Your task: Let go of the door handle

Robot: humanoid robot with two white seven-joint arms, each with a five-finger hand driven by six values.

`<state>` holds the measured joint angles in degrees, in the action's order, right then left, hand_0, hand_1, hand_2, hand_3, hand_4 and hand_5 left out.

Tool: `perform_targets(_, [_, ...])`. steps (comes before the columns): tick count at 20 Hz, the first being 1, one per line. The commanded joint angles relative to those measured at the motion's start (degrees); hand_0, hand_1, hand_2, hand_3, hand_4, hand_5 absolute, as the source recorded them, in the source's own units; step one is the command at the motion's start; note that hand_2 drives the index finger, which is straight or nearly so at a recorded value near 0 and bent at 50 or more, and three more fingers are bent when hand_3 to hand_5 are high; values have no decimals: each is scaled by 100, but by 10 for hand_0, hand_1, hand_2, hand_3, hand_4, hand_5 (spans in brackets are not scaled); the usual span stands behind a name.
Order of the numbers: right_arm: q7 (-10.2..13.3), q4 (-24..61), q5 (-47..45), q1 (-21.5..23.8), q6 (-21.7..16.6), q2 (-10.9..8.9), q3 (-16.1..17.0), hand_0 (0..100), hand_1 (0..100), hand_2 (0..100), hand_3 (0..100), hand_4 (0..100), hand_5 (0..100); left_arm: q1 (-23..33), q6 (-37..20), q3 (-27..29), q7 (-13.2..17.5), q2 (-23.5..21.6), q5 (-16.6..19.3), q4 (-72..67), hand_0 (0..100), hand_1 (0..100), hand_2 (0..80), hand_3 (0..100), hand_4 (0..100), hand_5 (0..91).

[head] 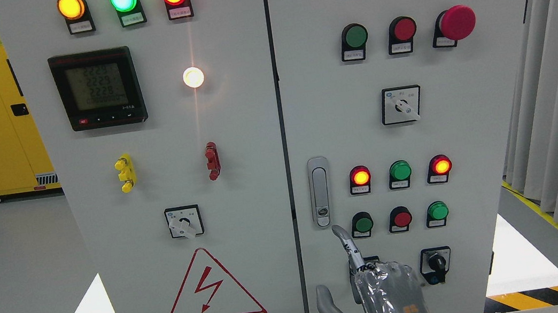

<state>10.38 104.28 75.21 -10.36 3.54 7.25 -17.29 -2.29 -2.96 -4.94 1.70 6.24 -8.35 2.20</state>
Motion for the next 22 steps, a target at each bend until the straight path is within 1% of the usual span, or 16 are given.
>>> perform_targets(1, [17, -426, 546, -264, 103, 5, -231, 597, 363, 5, 1000, 1000, 1000, 0, 6, 2, -3, 0, 0, 0, 120, 556, 0, 0, 0, 0])
perform_targets(4, [17, -558, 635, -387, 305, 5, -240, 606, 361, 2, 1000, 1000, 1000, 0, 6, -7, -3, 0, 0, 0, 120, 556, 0, 0, 0, 0])
perform_targets(8, [8, -663, 837, -440, 402, 5, -231, 612, 361, 0, 1000, 1000, 1000, 0, 6, -7, -3, 0, 0, 0, 120, 556, 0, 0, 0, 0])
perform_targets(11, [8, -751, 846, -502, 437, 14, -231, 614, 361, 0, 1000, 1000, 1000, 0, -3, 2, -3, 0, 0, 0, 120, 556, 0, 0, 0, 0])
perform_targets(13, [8, -760, 846, -520, 525, 5, -231, 617, 361, 0, 1000, 1000, 1000, 0, -3, 2, -3, 0, 0, 0, 120, 556, 0, 0, 0, 0])
perform_targets(22, [8, -822, 846, -616, 595, 14, -196, 635, 363, 0, 1000, 1000, 1000, 0, 6, 2, -3, 0, 0, 0, 120, 556, 0, 0, 0, 0])
